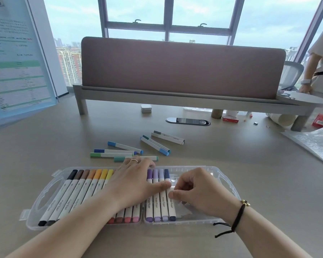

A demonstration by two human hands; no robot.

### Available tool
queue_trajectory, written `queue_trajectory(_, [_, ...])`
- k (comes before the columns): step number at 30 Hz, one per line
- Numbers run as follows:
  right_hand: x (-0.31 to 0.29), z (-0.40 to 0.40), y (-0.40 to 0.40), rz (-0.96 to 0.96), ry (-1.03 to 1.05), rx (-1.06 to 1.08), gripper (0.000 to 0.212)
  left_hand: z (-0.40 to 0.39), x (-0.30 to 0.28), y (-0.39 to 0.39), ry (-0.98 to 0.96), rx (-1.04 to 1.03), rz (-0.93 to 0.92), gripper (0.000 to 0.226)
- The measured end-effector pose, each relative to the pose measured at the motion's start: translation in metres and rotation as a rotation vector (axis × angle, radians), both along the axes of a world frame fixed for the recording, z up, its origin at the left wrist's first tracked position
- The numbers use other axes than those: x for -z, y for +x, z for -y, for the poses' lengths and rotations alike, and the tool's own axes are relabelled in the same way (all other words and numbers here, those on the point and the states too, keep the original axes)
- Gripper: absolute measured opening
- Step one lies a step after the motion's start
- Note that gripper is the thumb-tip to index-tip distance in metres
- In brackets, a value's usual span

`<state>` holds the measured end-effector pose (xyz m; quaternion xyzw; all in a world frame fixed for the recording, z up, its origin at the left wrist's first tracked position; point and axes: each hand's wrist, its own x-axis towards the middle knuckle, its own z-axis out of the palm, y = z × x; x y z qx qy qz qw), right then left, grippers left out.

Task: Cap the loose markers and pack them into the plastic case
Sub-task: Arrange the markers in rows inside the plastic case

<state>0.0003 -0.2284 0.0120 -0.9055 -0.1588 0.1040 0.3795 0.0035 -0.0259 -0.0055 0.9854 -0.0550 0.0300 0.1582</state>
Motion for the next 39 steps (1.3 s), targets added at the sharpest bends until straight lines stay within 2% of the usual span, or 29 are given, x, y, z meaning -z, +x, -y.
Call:
queue_trajectory(8, [0.001,0.002,0.003,-0.047,0.019,-0.006,0.022,0.0,-0.001,0.001,-0.011,0.003,-0.031,0.077])
queue_trajectory(11, [-0.012,-0.005,0.016,-0.085,-0.014,-0.018,0.024,-0.005,-0.005,0.003,-0.059,-0.01,-0.053,0.064])
queue_trajectory(17, [-0.036,-0.055,0.078,0.093,0.101,0.096,0.015,-0.018,-0.009,0.003,-0.098,-0.008,-0.089,0.058])
queue_trajectory(21, [-0.037,-0.107,0.11,0.204,-0.083,-0.076,0.003,-0.018,-0.01,0.0,-0.056,-0.022,-0.088,0.066])
queue_trajectory(26, [-0.035,-0.152,0.13,0.218,-0.283,-0.237,0.013,-0.015,-0.008,-0.002,-0.003,-0.011,-0.084,0.069])
queue_trajectory(32, [-0.032,-0.165,0.146,0.273,-0.478,-0.292,0.012,-0.016,-0.007,0.0,0.01,-0.015,-0.079,0.069])
queue_trajectory(36, [-0.028,-0.162,0.141,0.329,-0.527,-0.317,0.032,-0.016,-0.007,-0.001,-0.013,-0.031,-0.07,0.066])
queue_trajectory(39, [-0.026,-0.159,0.138,0.339,-0.572,-0.325,0.02,-0.016,-0.008,-0.002,-0.024,-0.041,-0.067,0.063])
